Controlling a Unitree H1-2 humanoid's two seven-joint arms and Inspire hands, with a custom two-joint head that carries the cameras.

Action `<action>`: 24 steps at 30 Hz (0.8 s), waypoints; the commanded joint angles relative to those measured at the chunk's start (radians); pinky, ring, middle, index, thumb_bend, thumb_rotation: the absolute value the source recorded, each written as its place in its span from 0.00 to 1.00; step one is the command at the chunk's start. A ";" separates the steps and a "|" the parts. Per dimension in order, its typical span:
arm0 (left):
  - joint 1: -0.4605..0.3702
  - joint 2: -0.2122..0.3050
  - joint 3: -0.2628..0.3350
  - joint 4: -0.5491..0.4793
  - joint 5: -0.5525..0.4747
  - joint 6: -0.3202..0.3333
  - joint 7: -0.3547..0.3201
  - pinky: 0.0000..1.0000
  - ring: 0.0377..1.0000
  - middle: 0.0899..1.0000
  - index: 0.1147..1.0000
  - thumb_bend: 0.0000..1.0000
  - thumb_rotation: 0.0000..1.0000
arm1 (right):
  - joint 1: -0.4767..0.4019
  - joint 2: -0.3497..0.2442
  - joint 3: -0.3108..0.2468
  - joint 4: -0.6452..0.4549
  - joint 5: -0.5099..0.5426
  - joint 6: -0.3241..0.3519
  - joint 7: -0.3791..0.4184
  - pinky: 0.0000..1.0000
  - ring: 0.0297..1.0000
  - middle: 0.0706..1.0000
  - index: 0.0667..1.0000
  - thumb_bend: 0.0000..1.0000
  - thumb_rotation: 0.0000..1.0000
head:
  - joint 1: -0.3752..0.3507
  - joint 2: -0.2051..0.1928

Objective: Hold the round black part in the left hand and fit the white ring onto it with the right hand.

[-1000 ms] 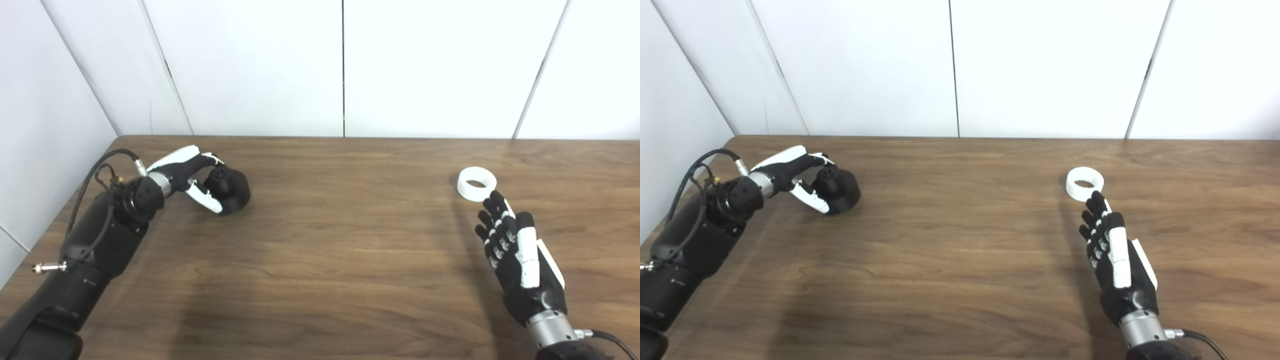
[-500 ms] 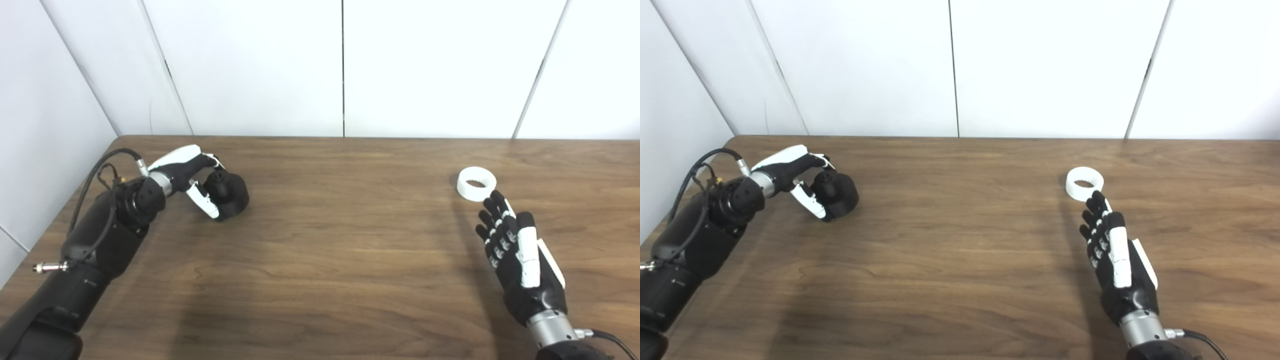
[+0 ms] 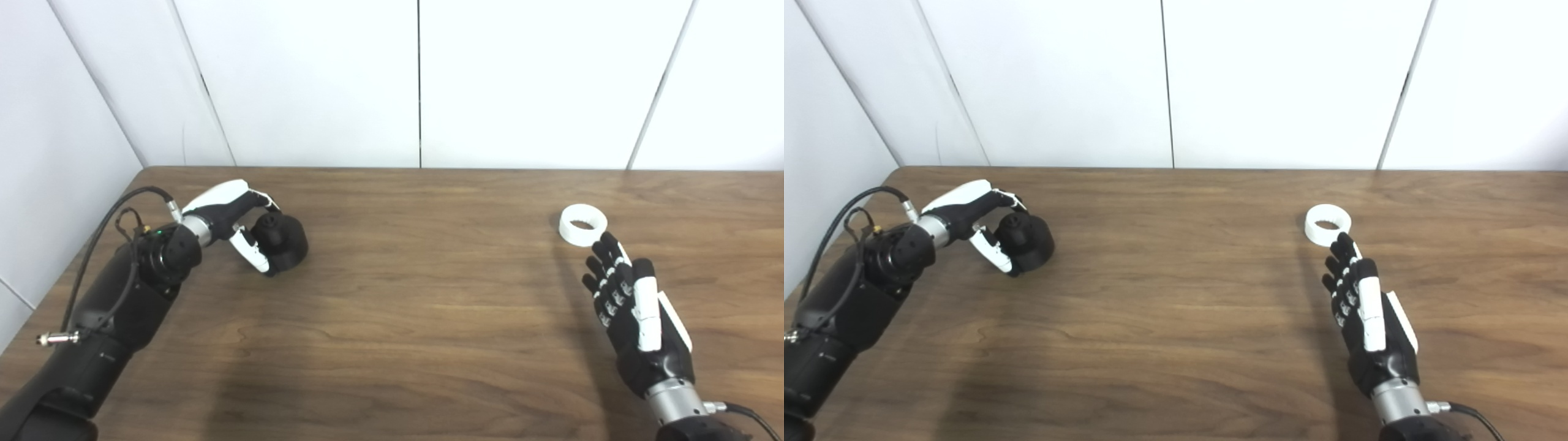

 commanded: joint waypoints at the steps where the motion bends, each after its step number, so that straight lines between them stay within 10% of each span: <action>1: -0.021 0.030 0.021 -0.056 0.008 -0.005 0.022 1.00 1.00 0.93 0.61 0.92 0.11 | -0.030 -0.001 0.003 -0.033 0.012 -0.026 0.013 1.00 1.00 1.00 1.00 0.69 1.00 | 0.002 0.002; 24: 0.063 -0.008 -0.002 -0.231 0.051 0.021 0.010 1.00 1.00 0.94 0.61 0.94 0.14 | -0.027 0.000 0.014 -0.030 0.008 -0.027 0.011 1.00 1.00 1.00 1.00 0.70 1.00 | -0.001 0.004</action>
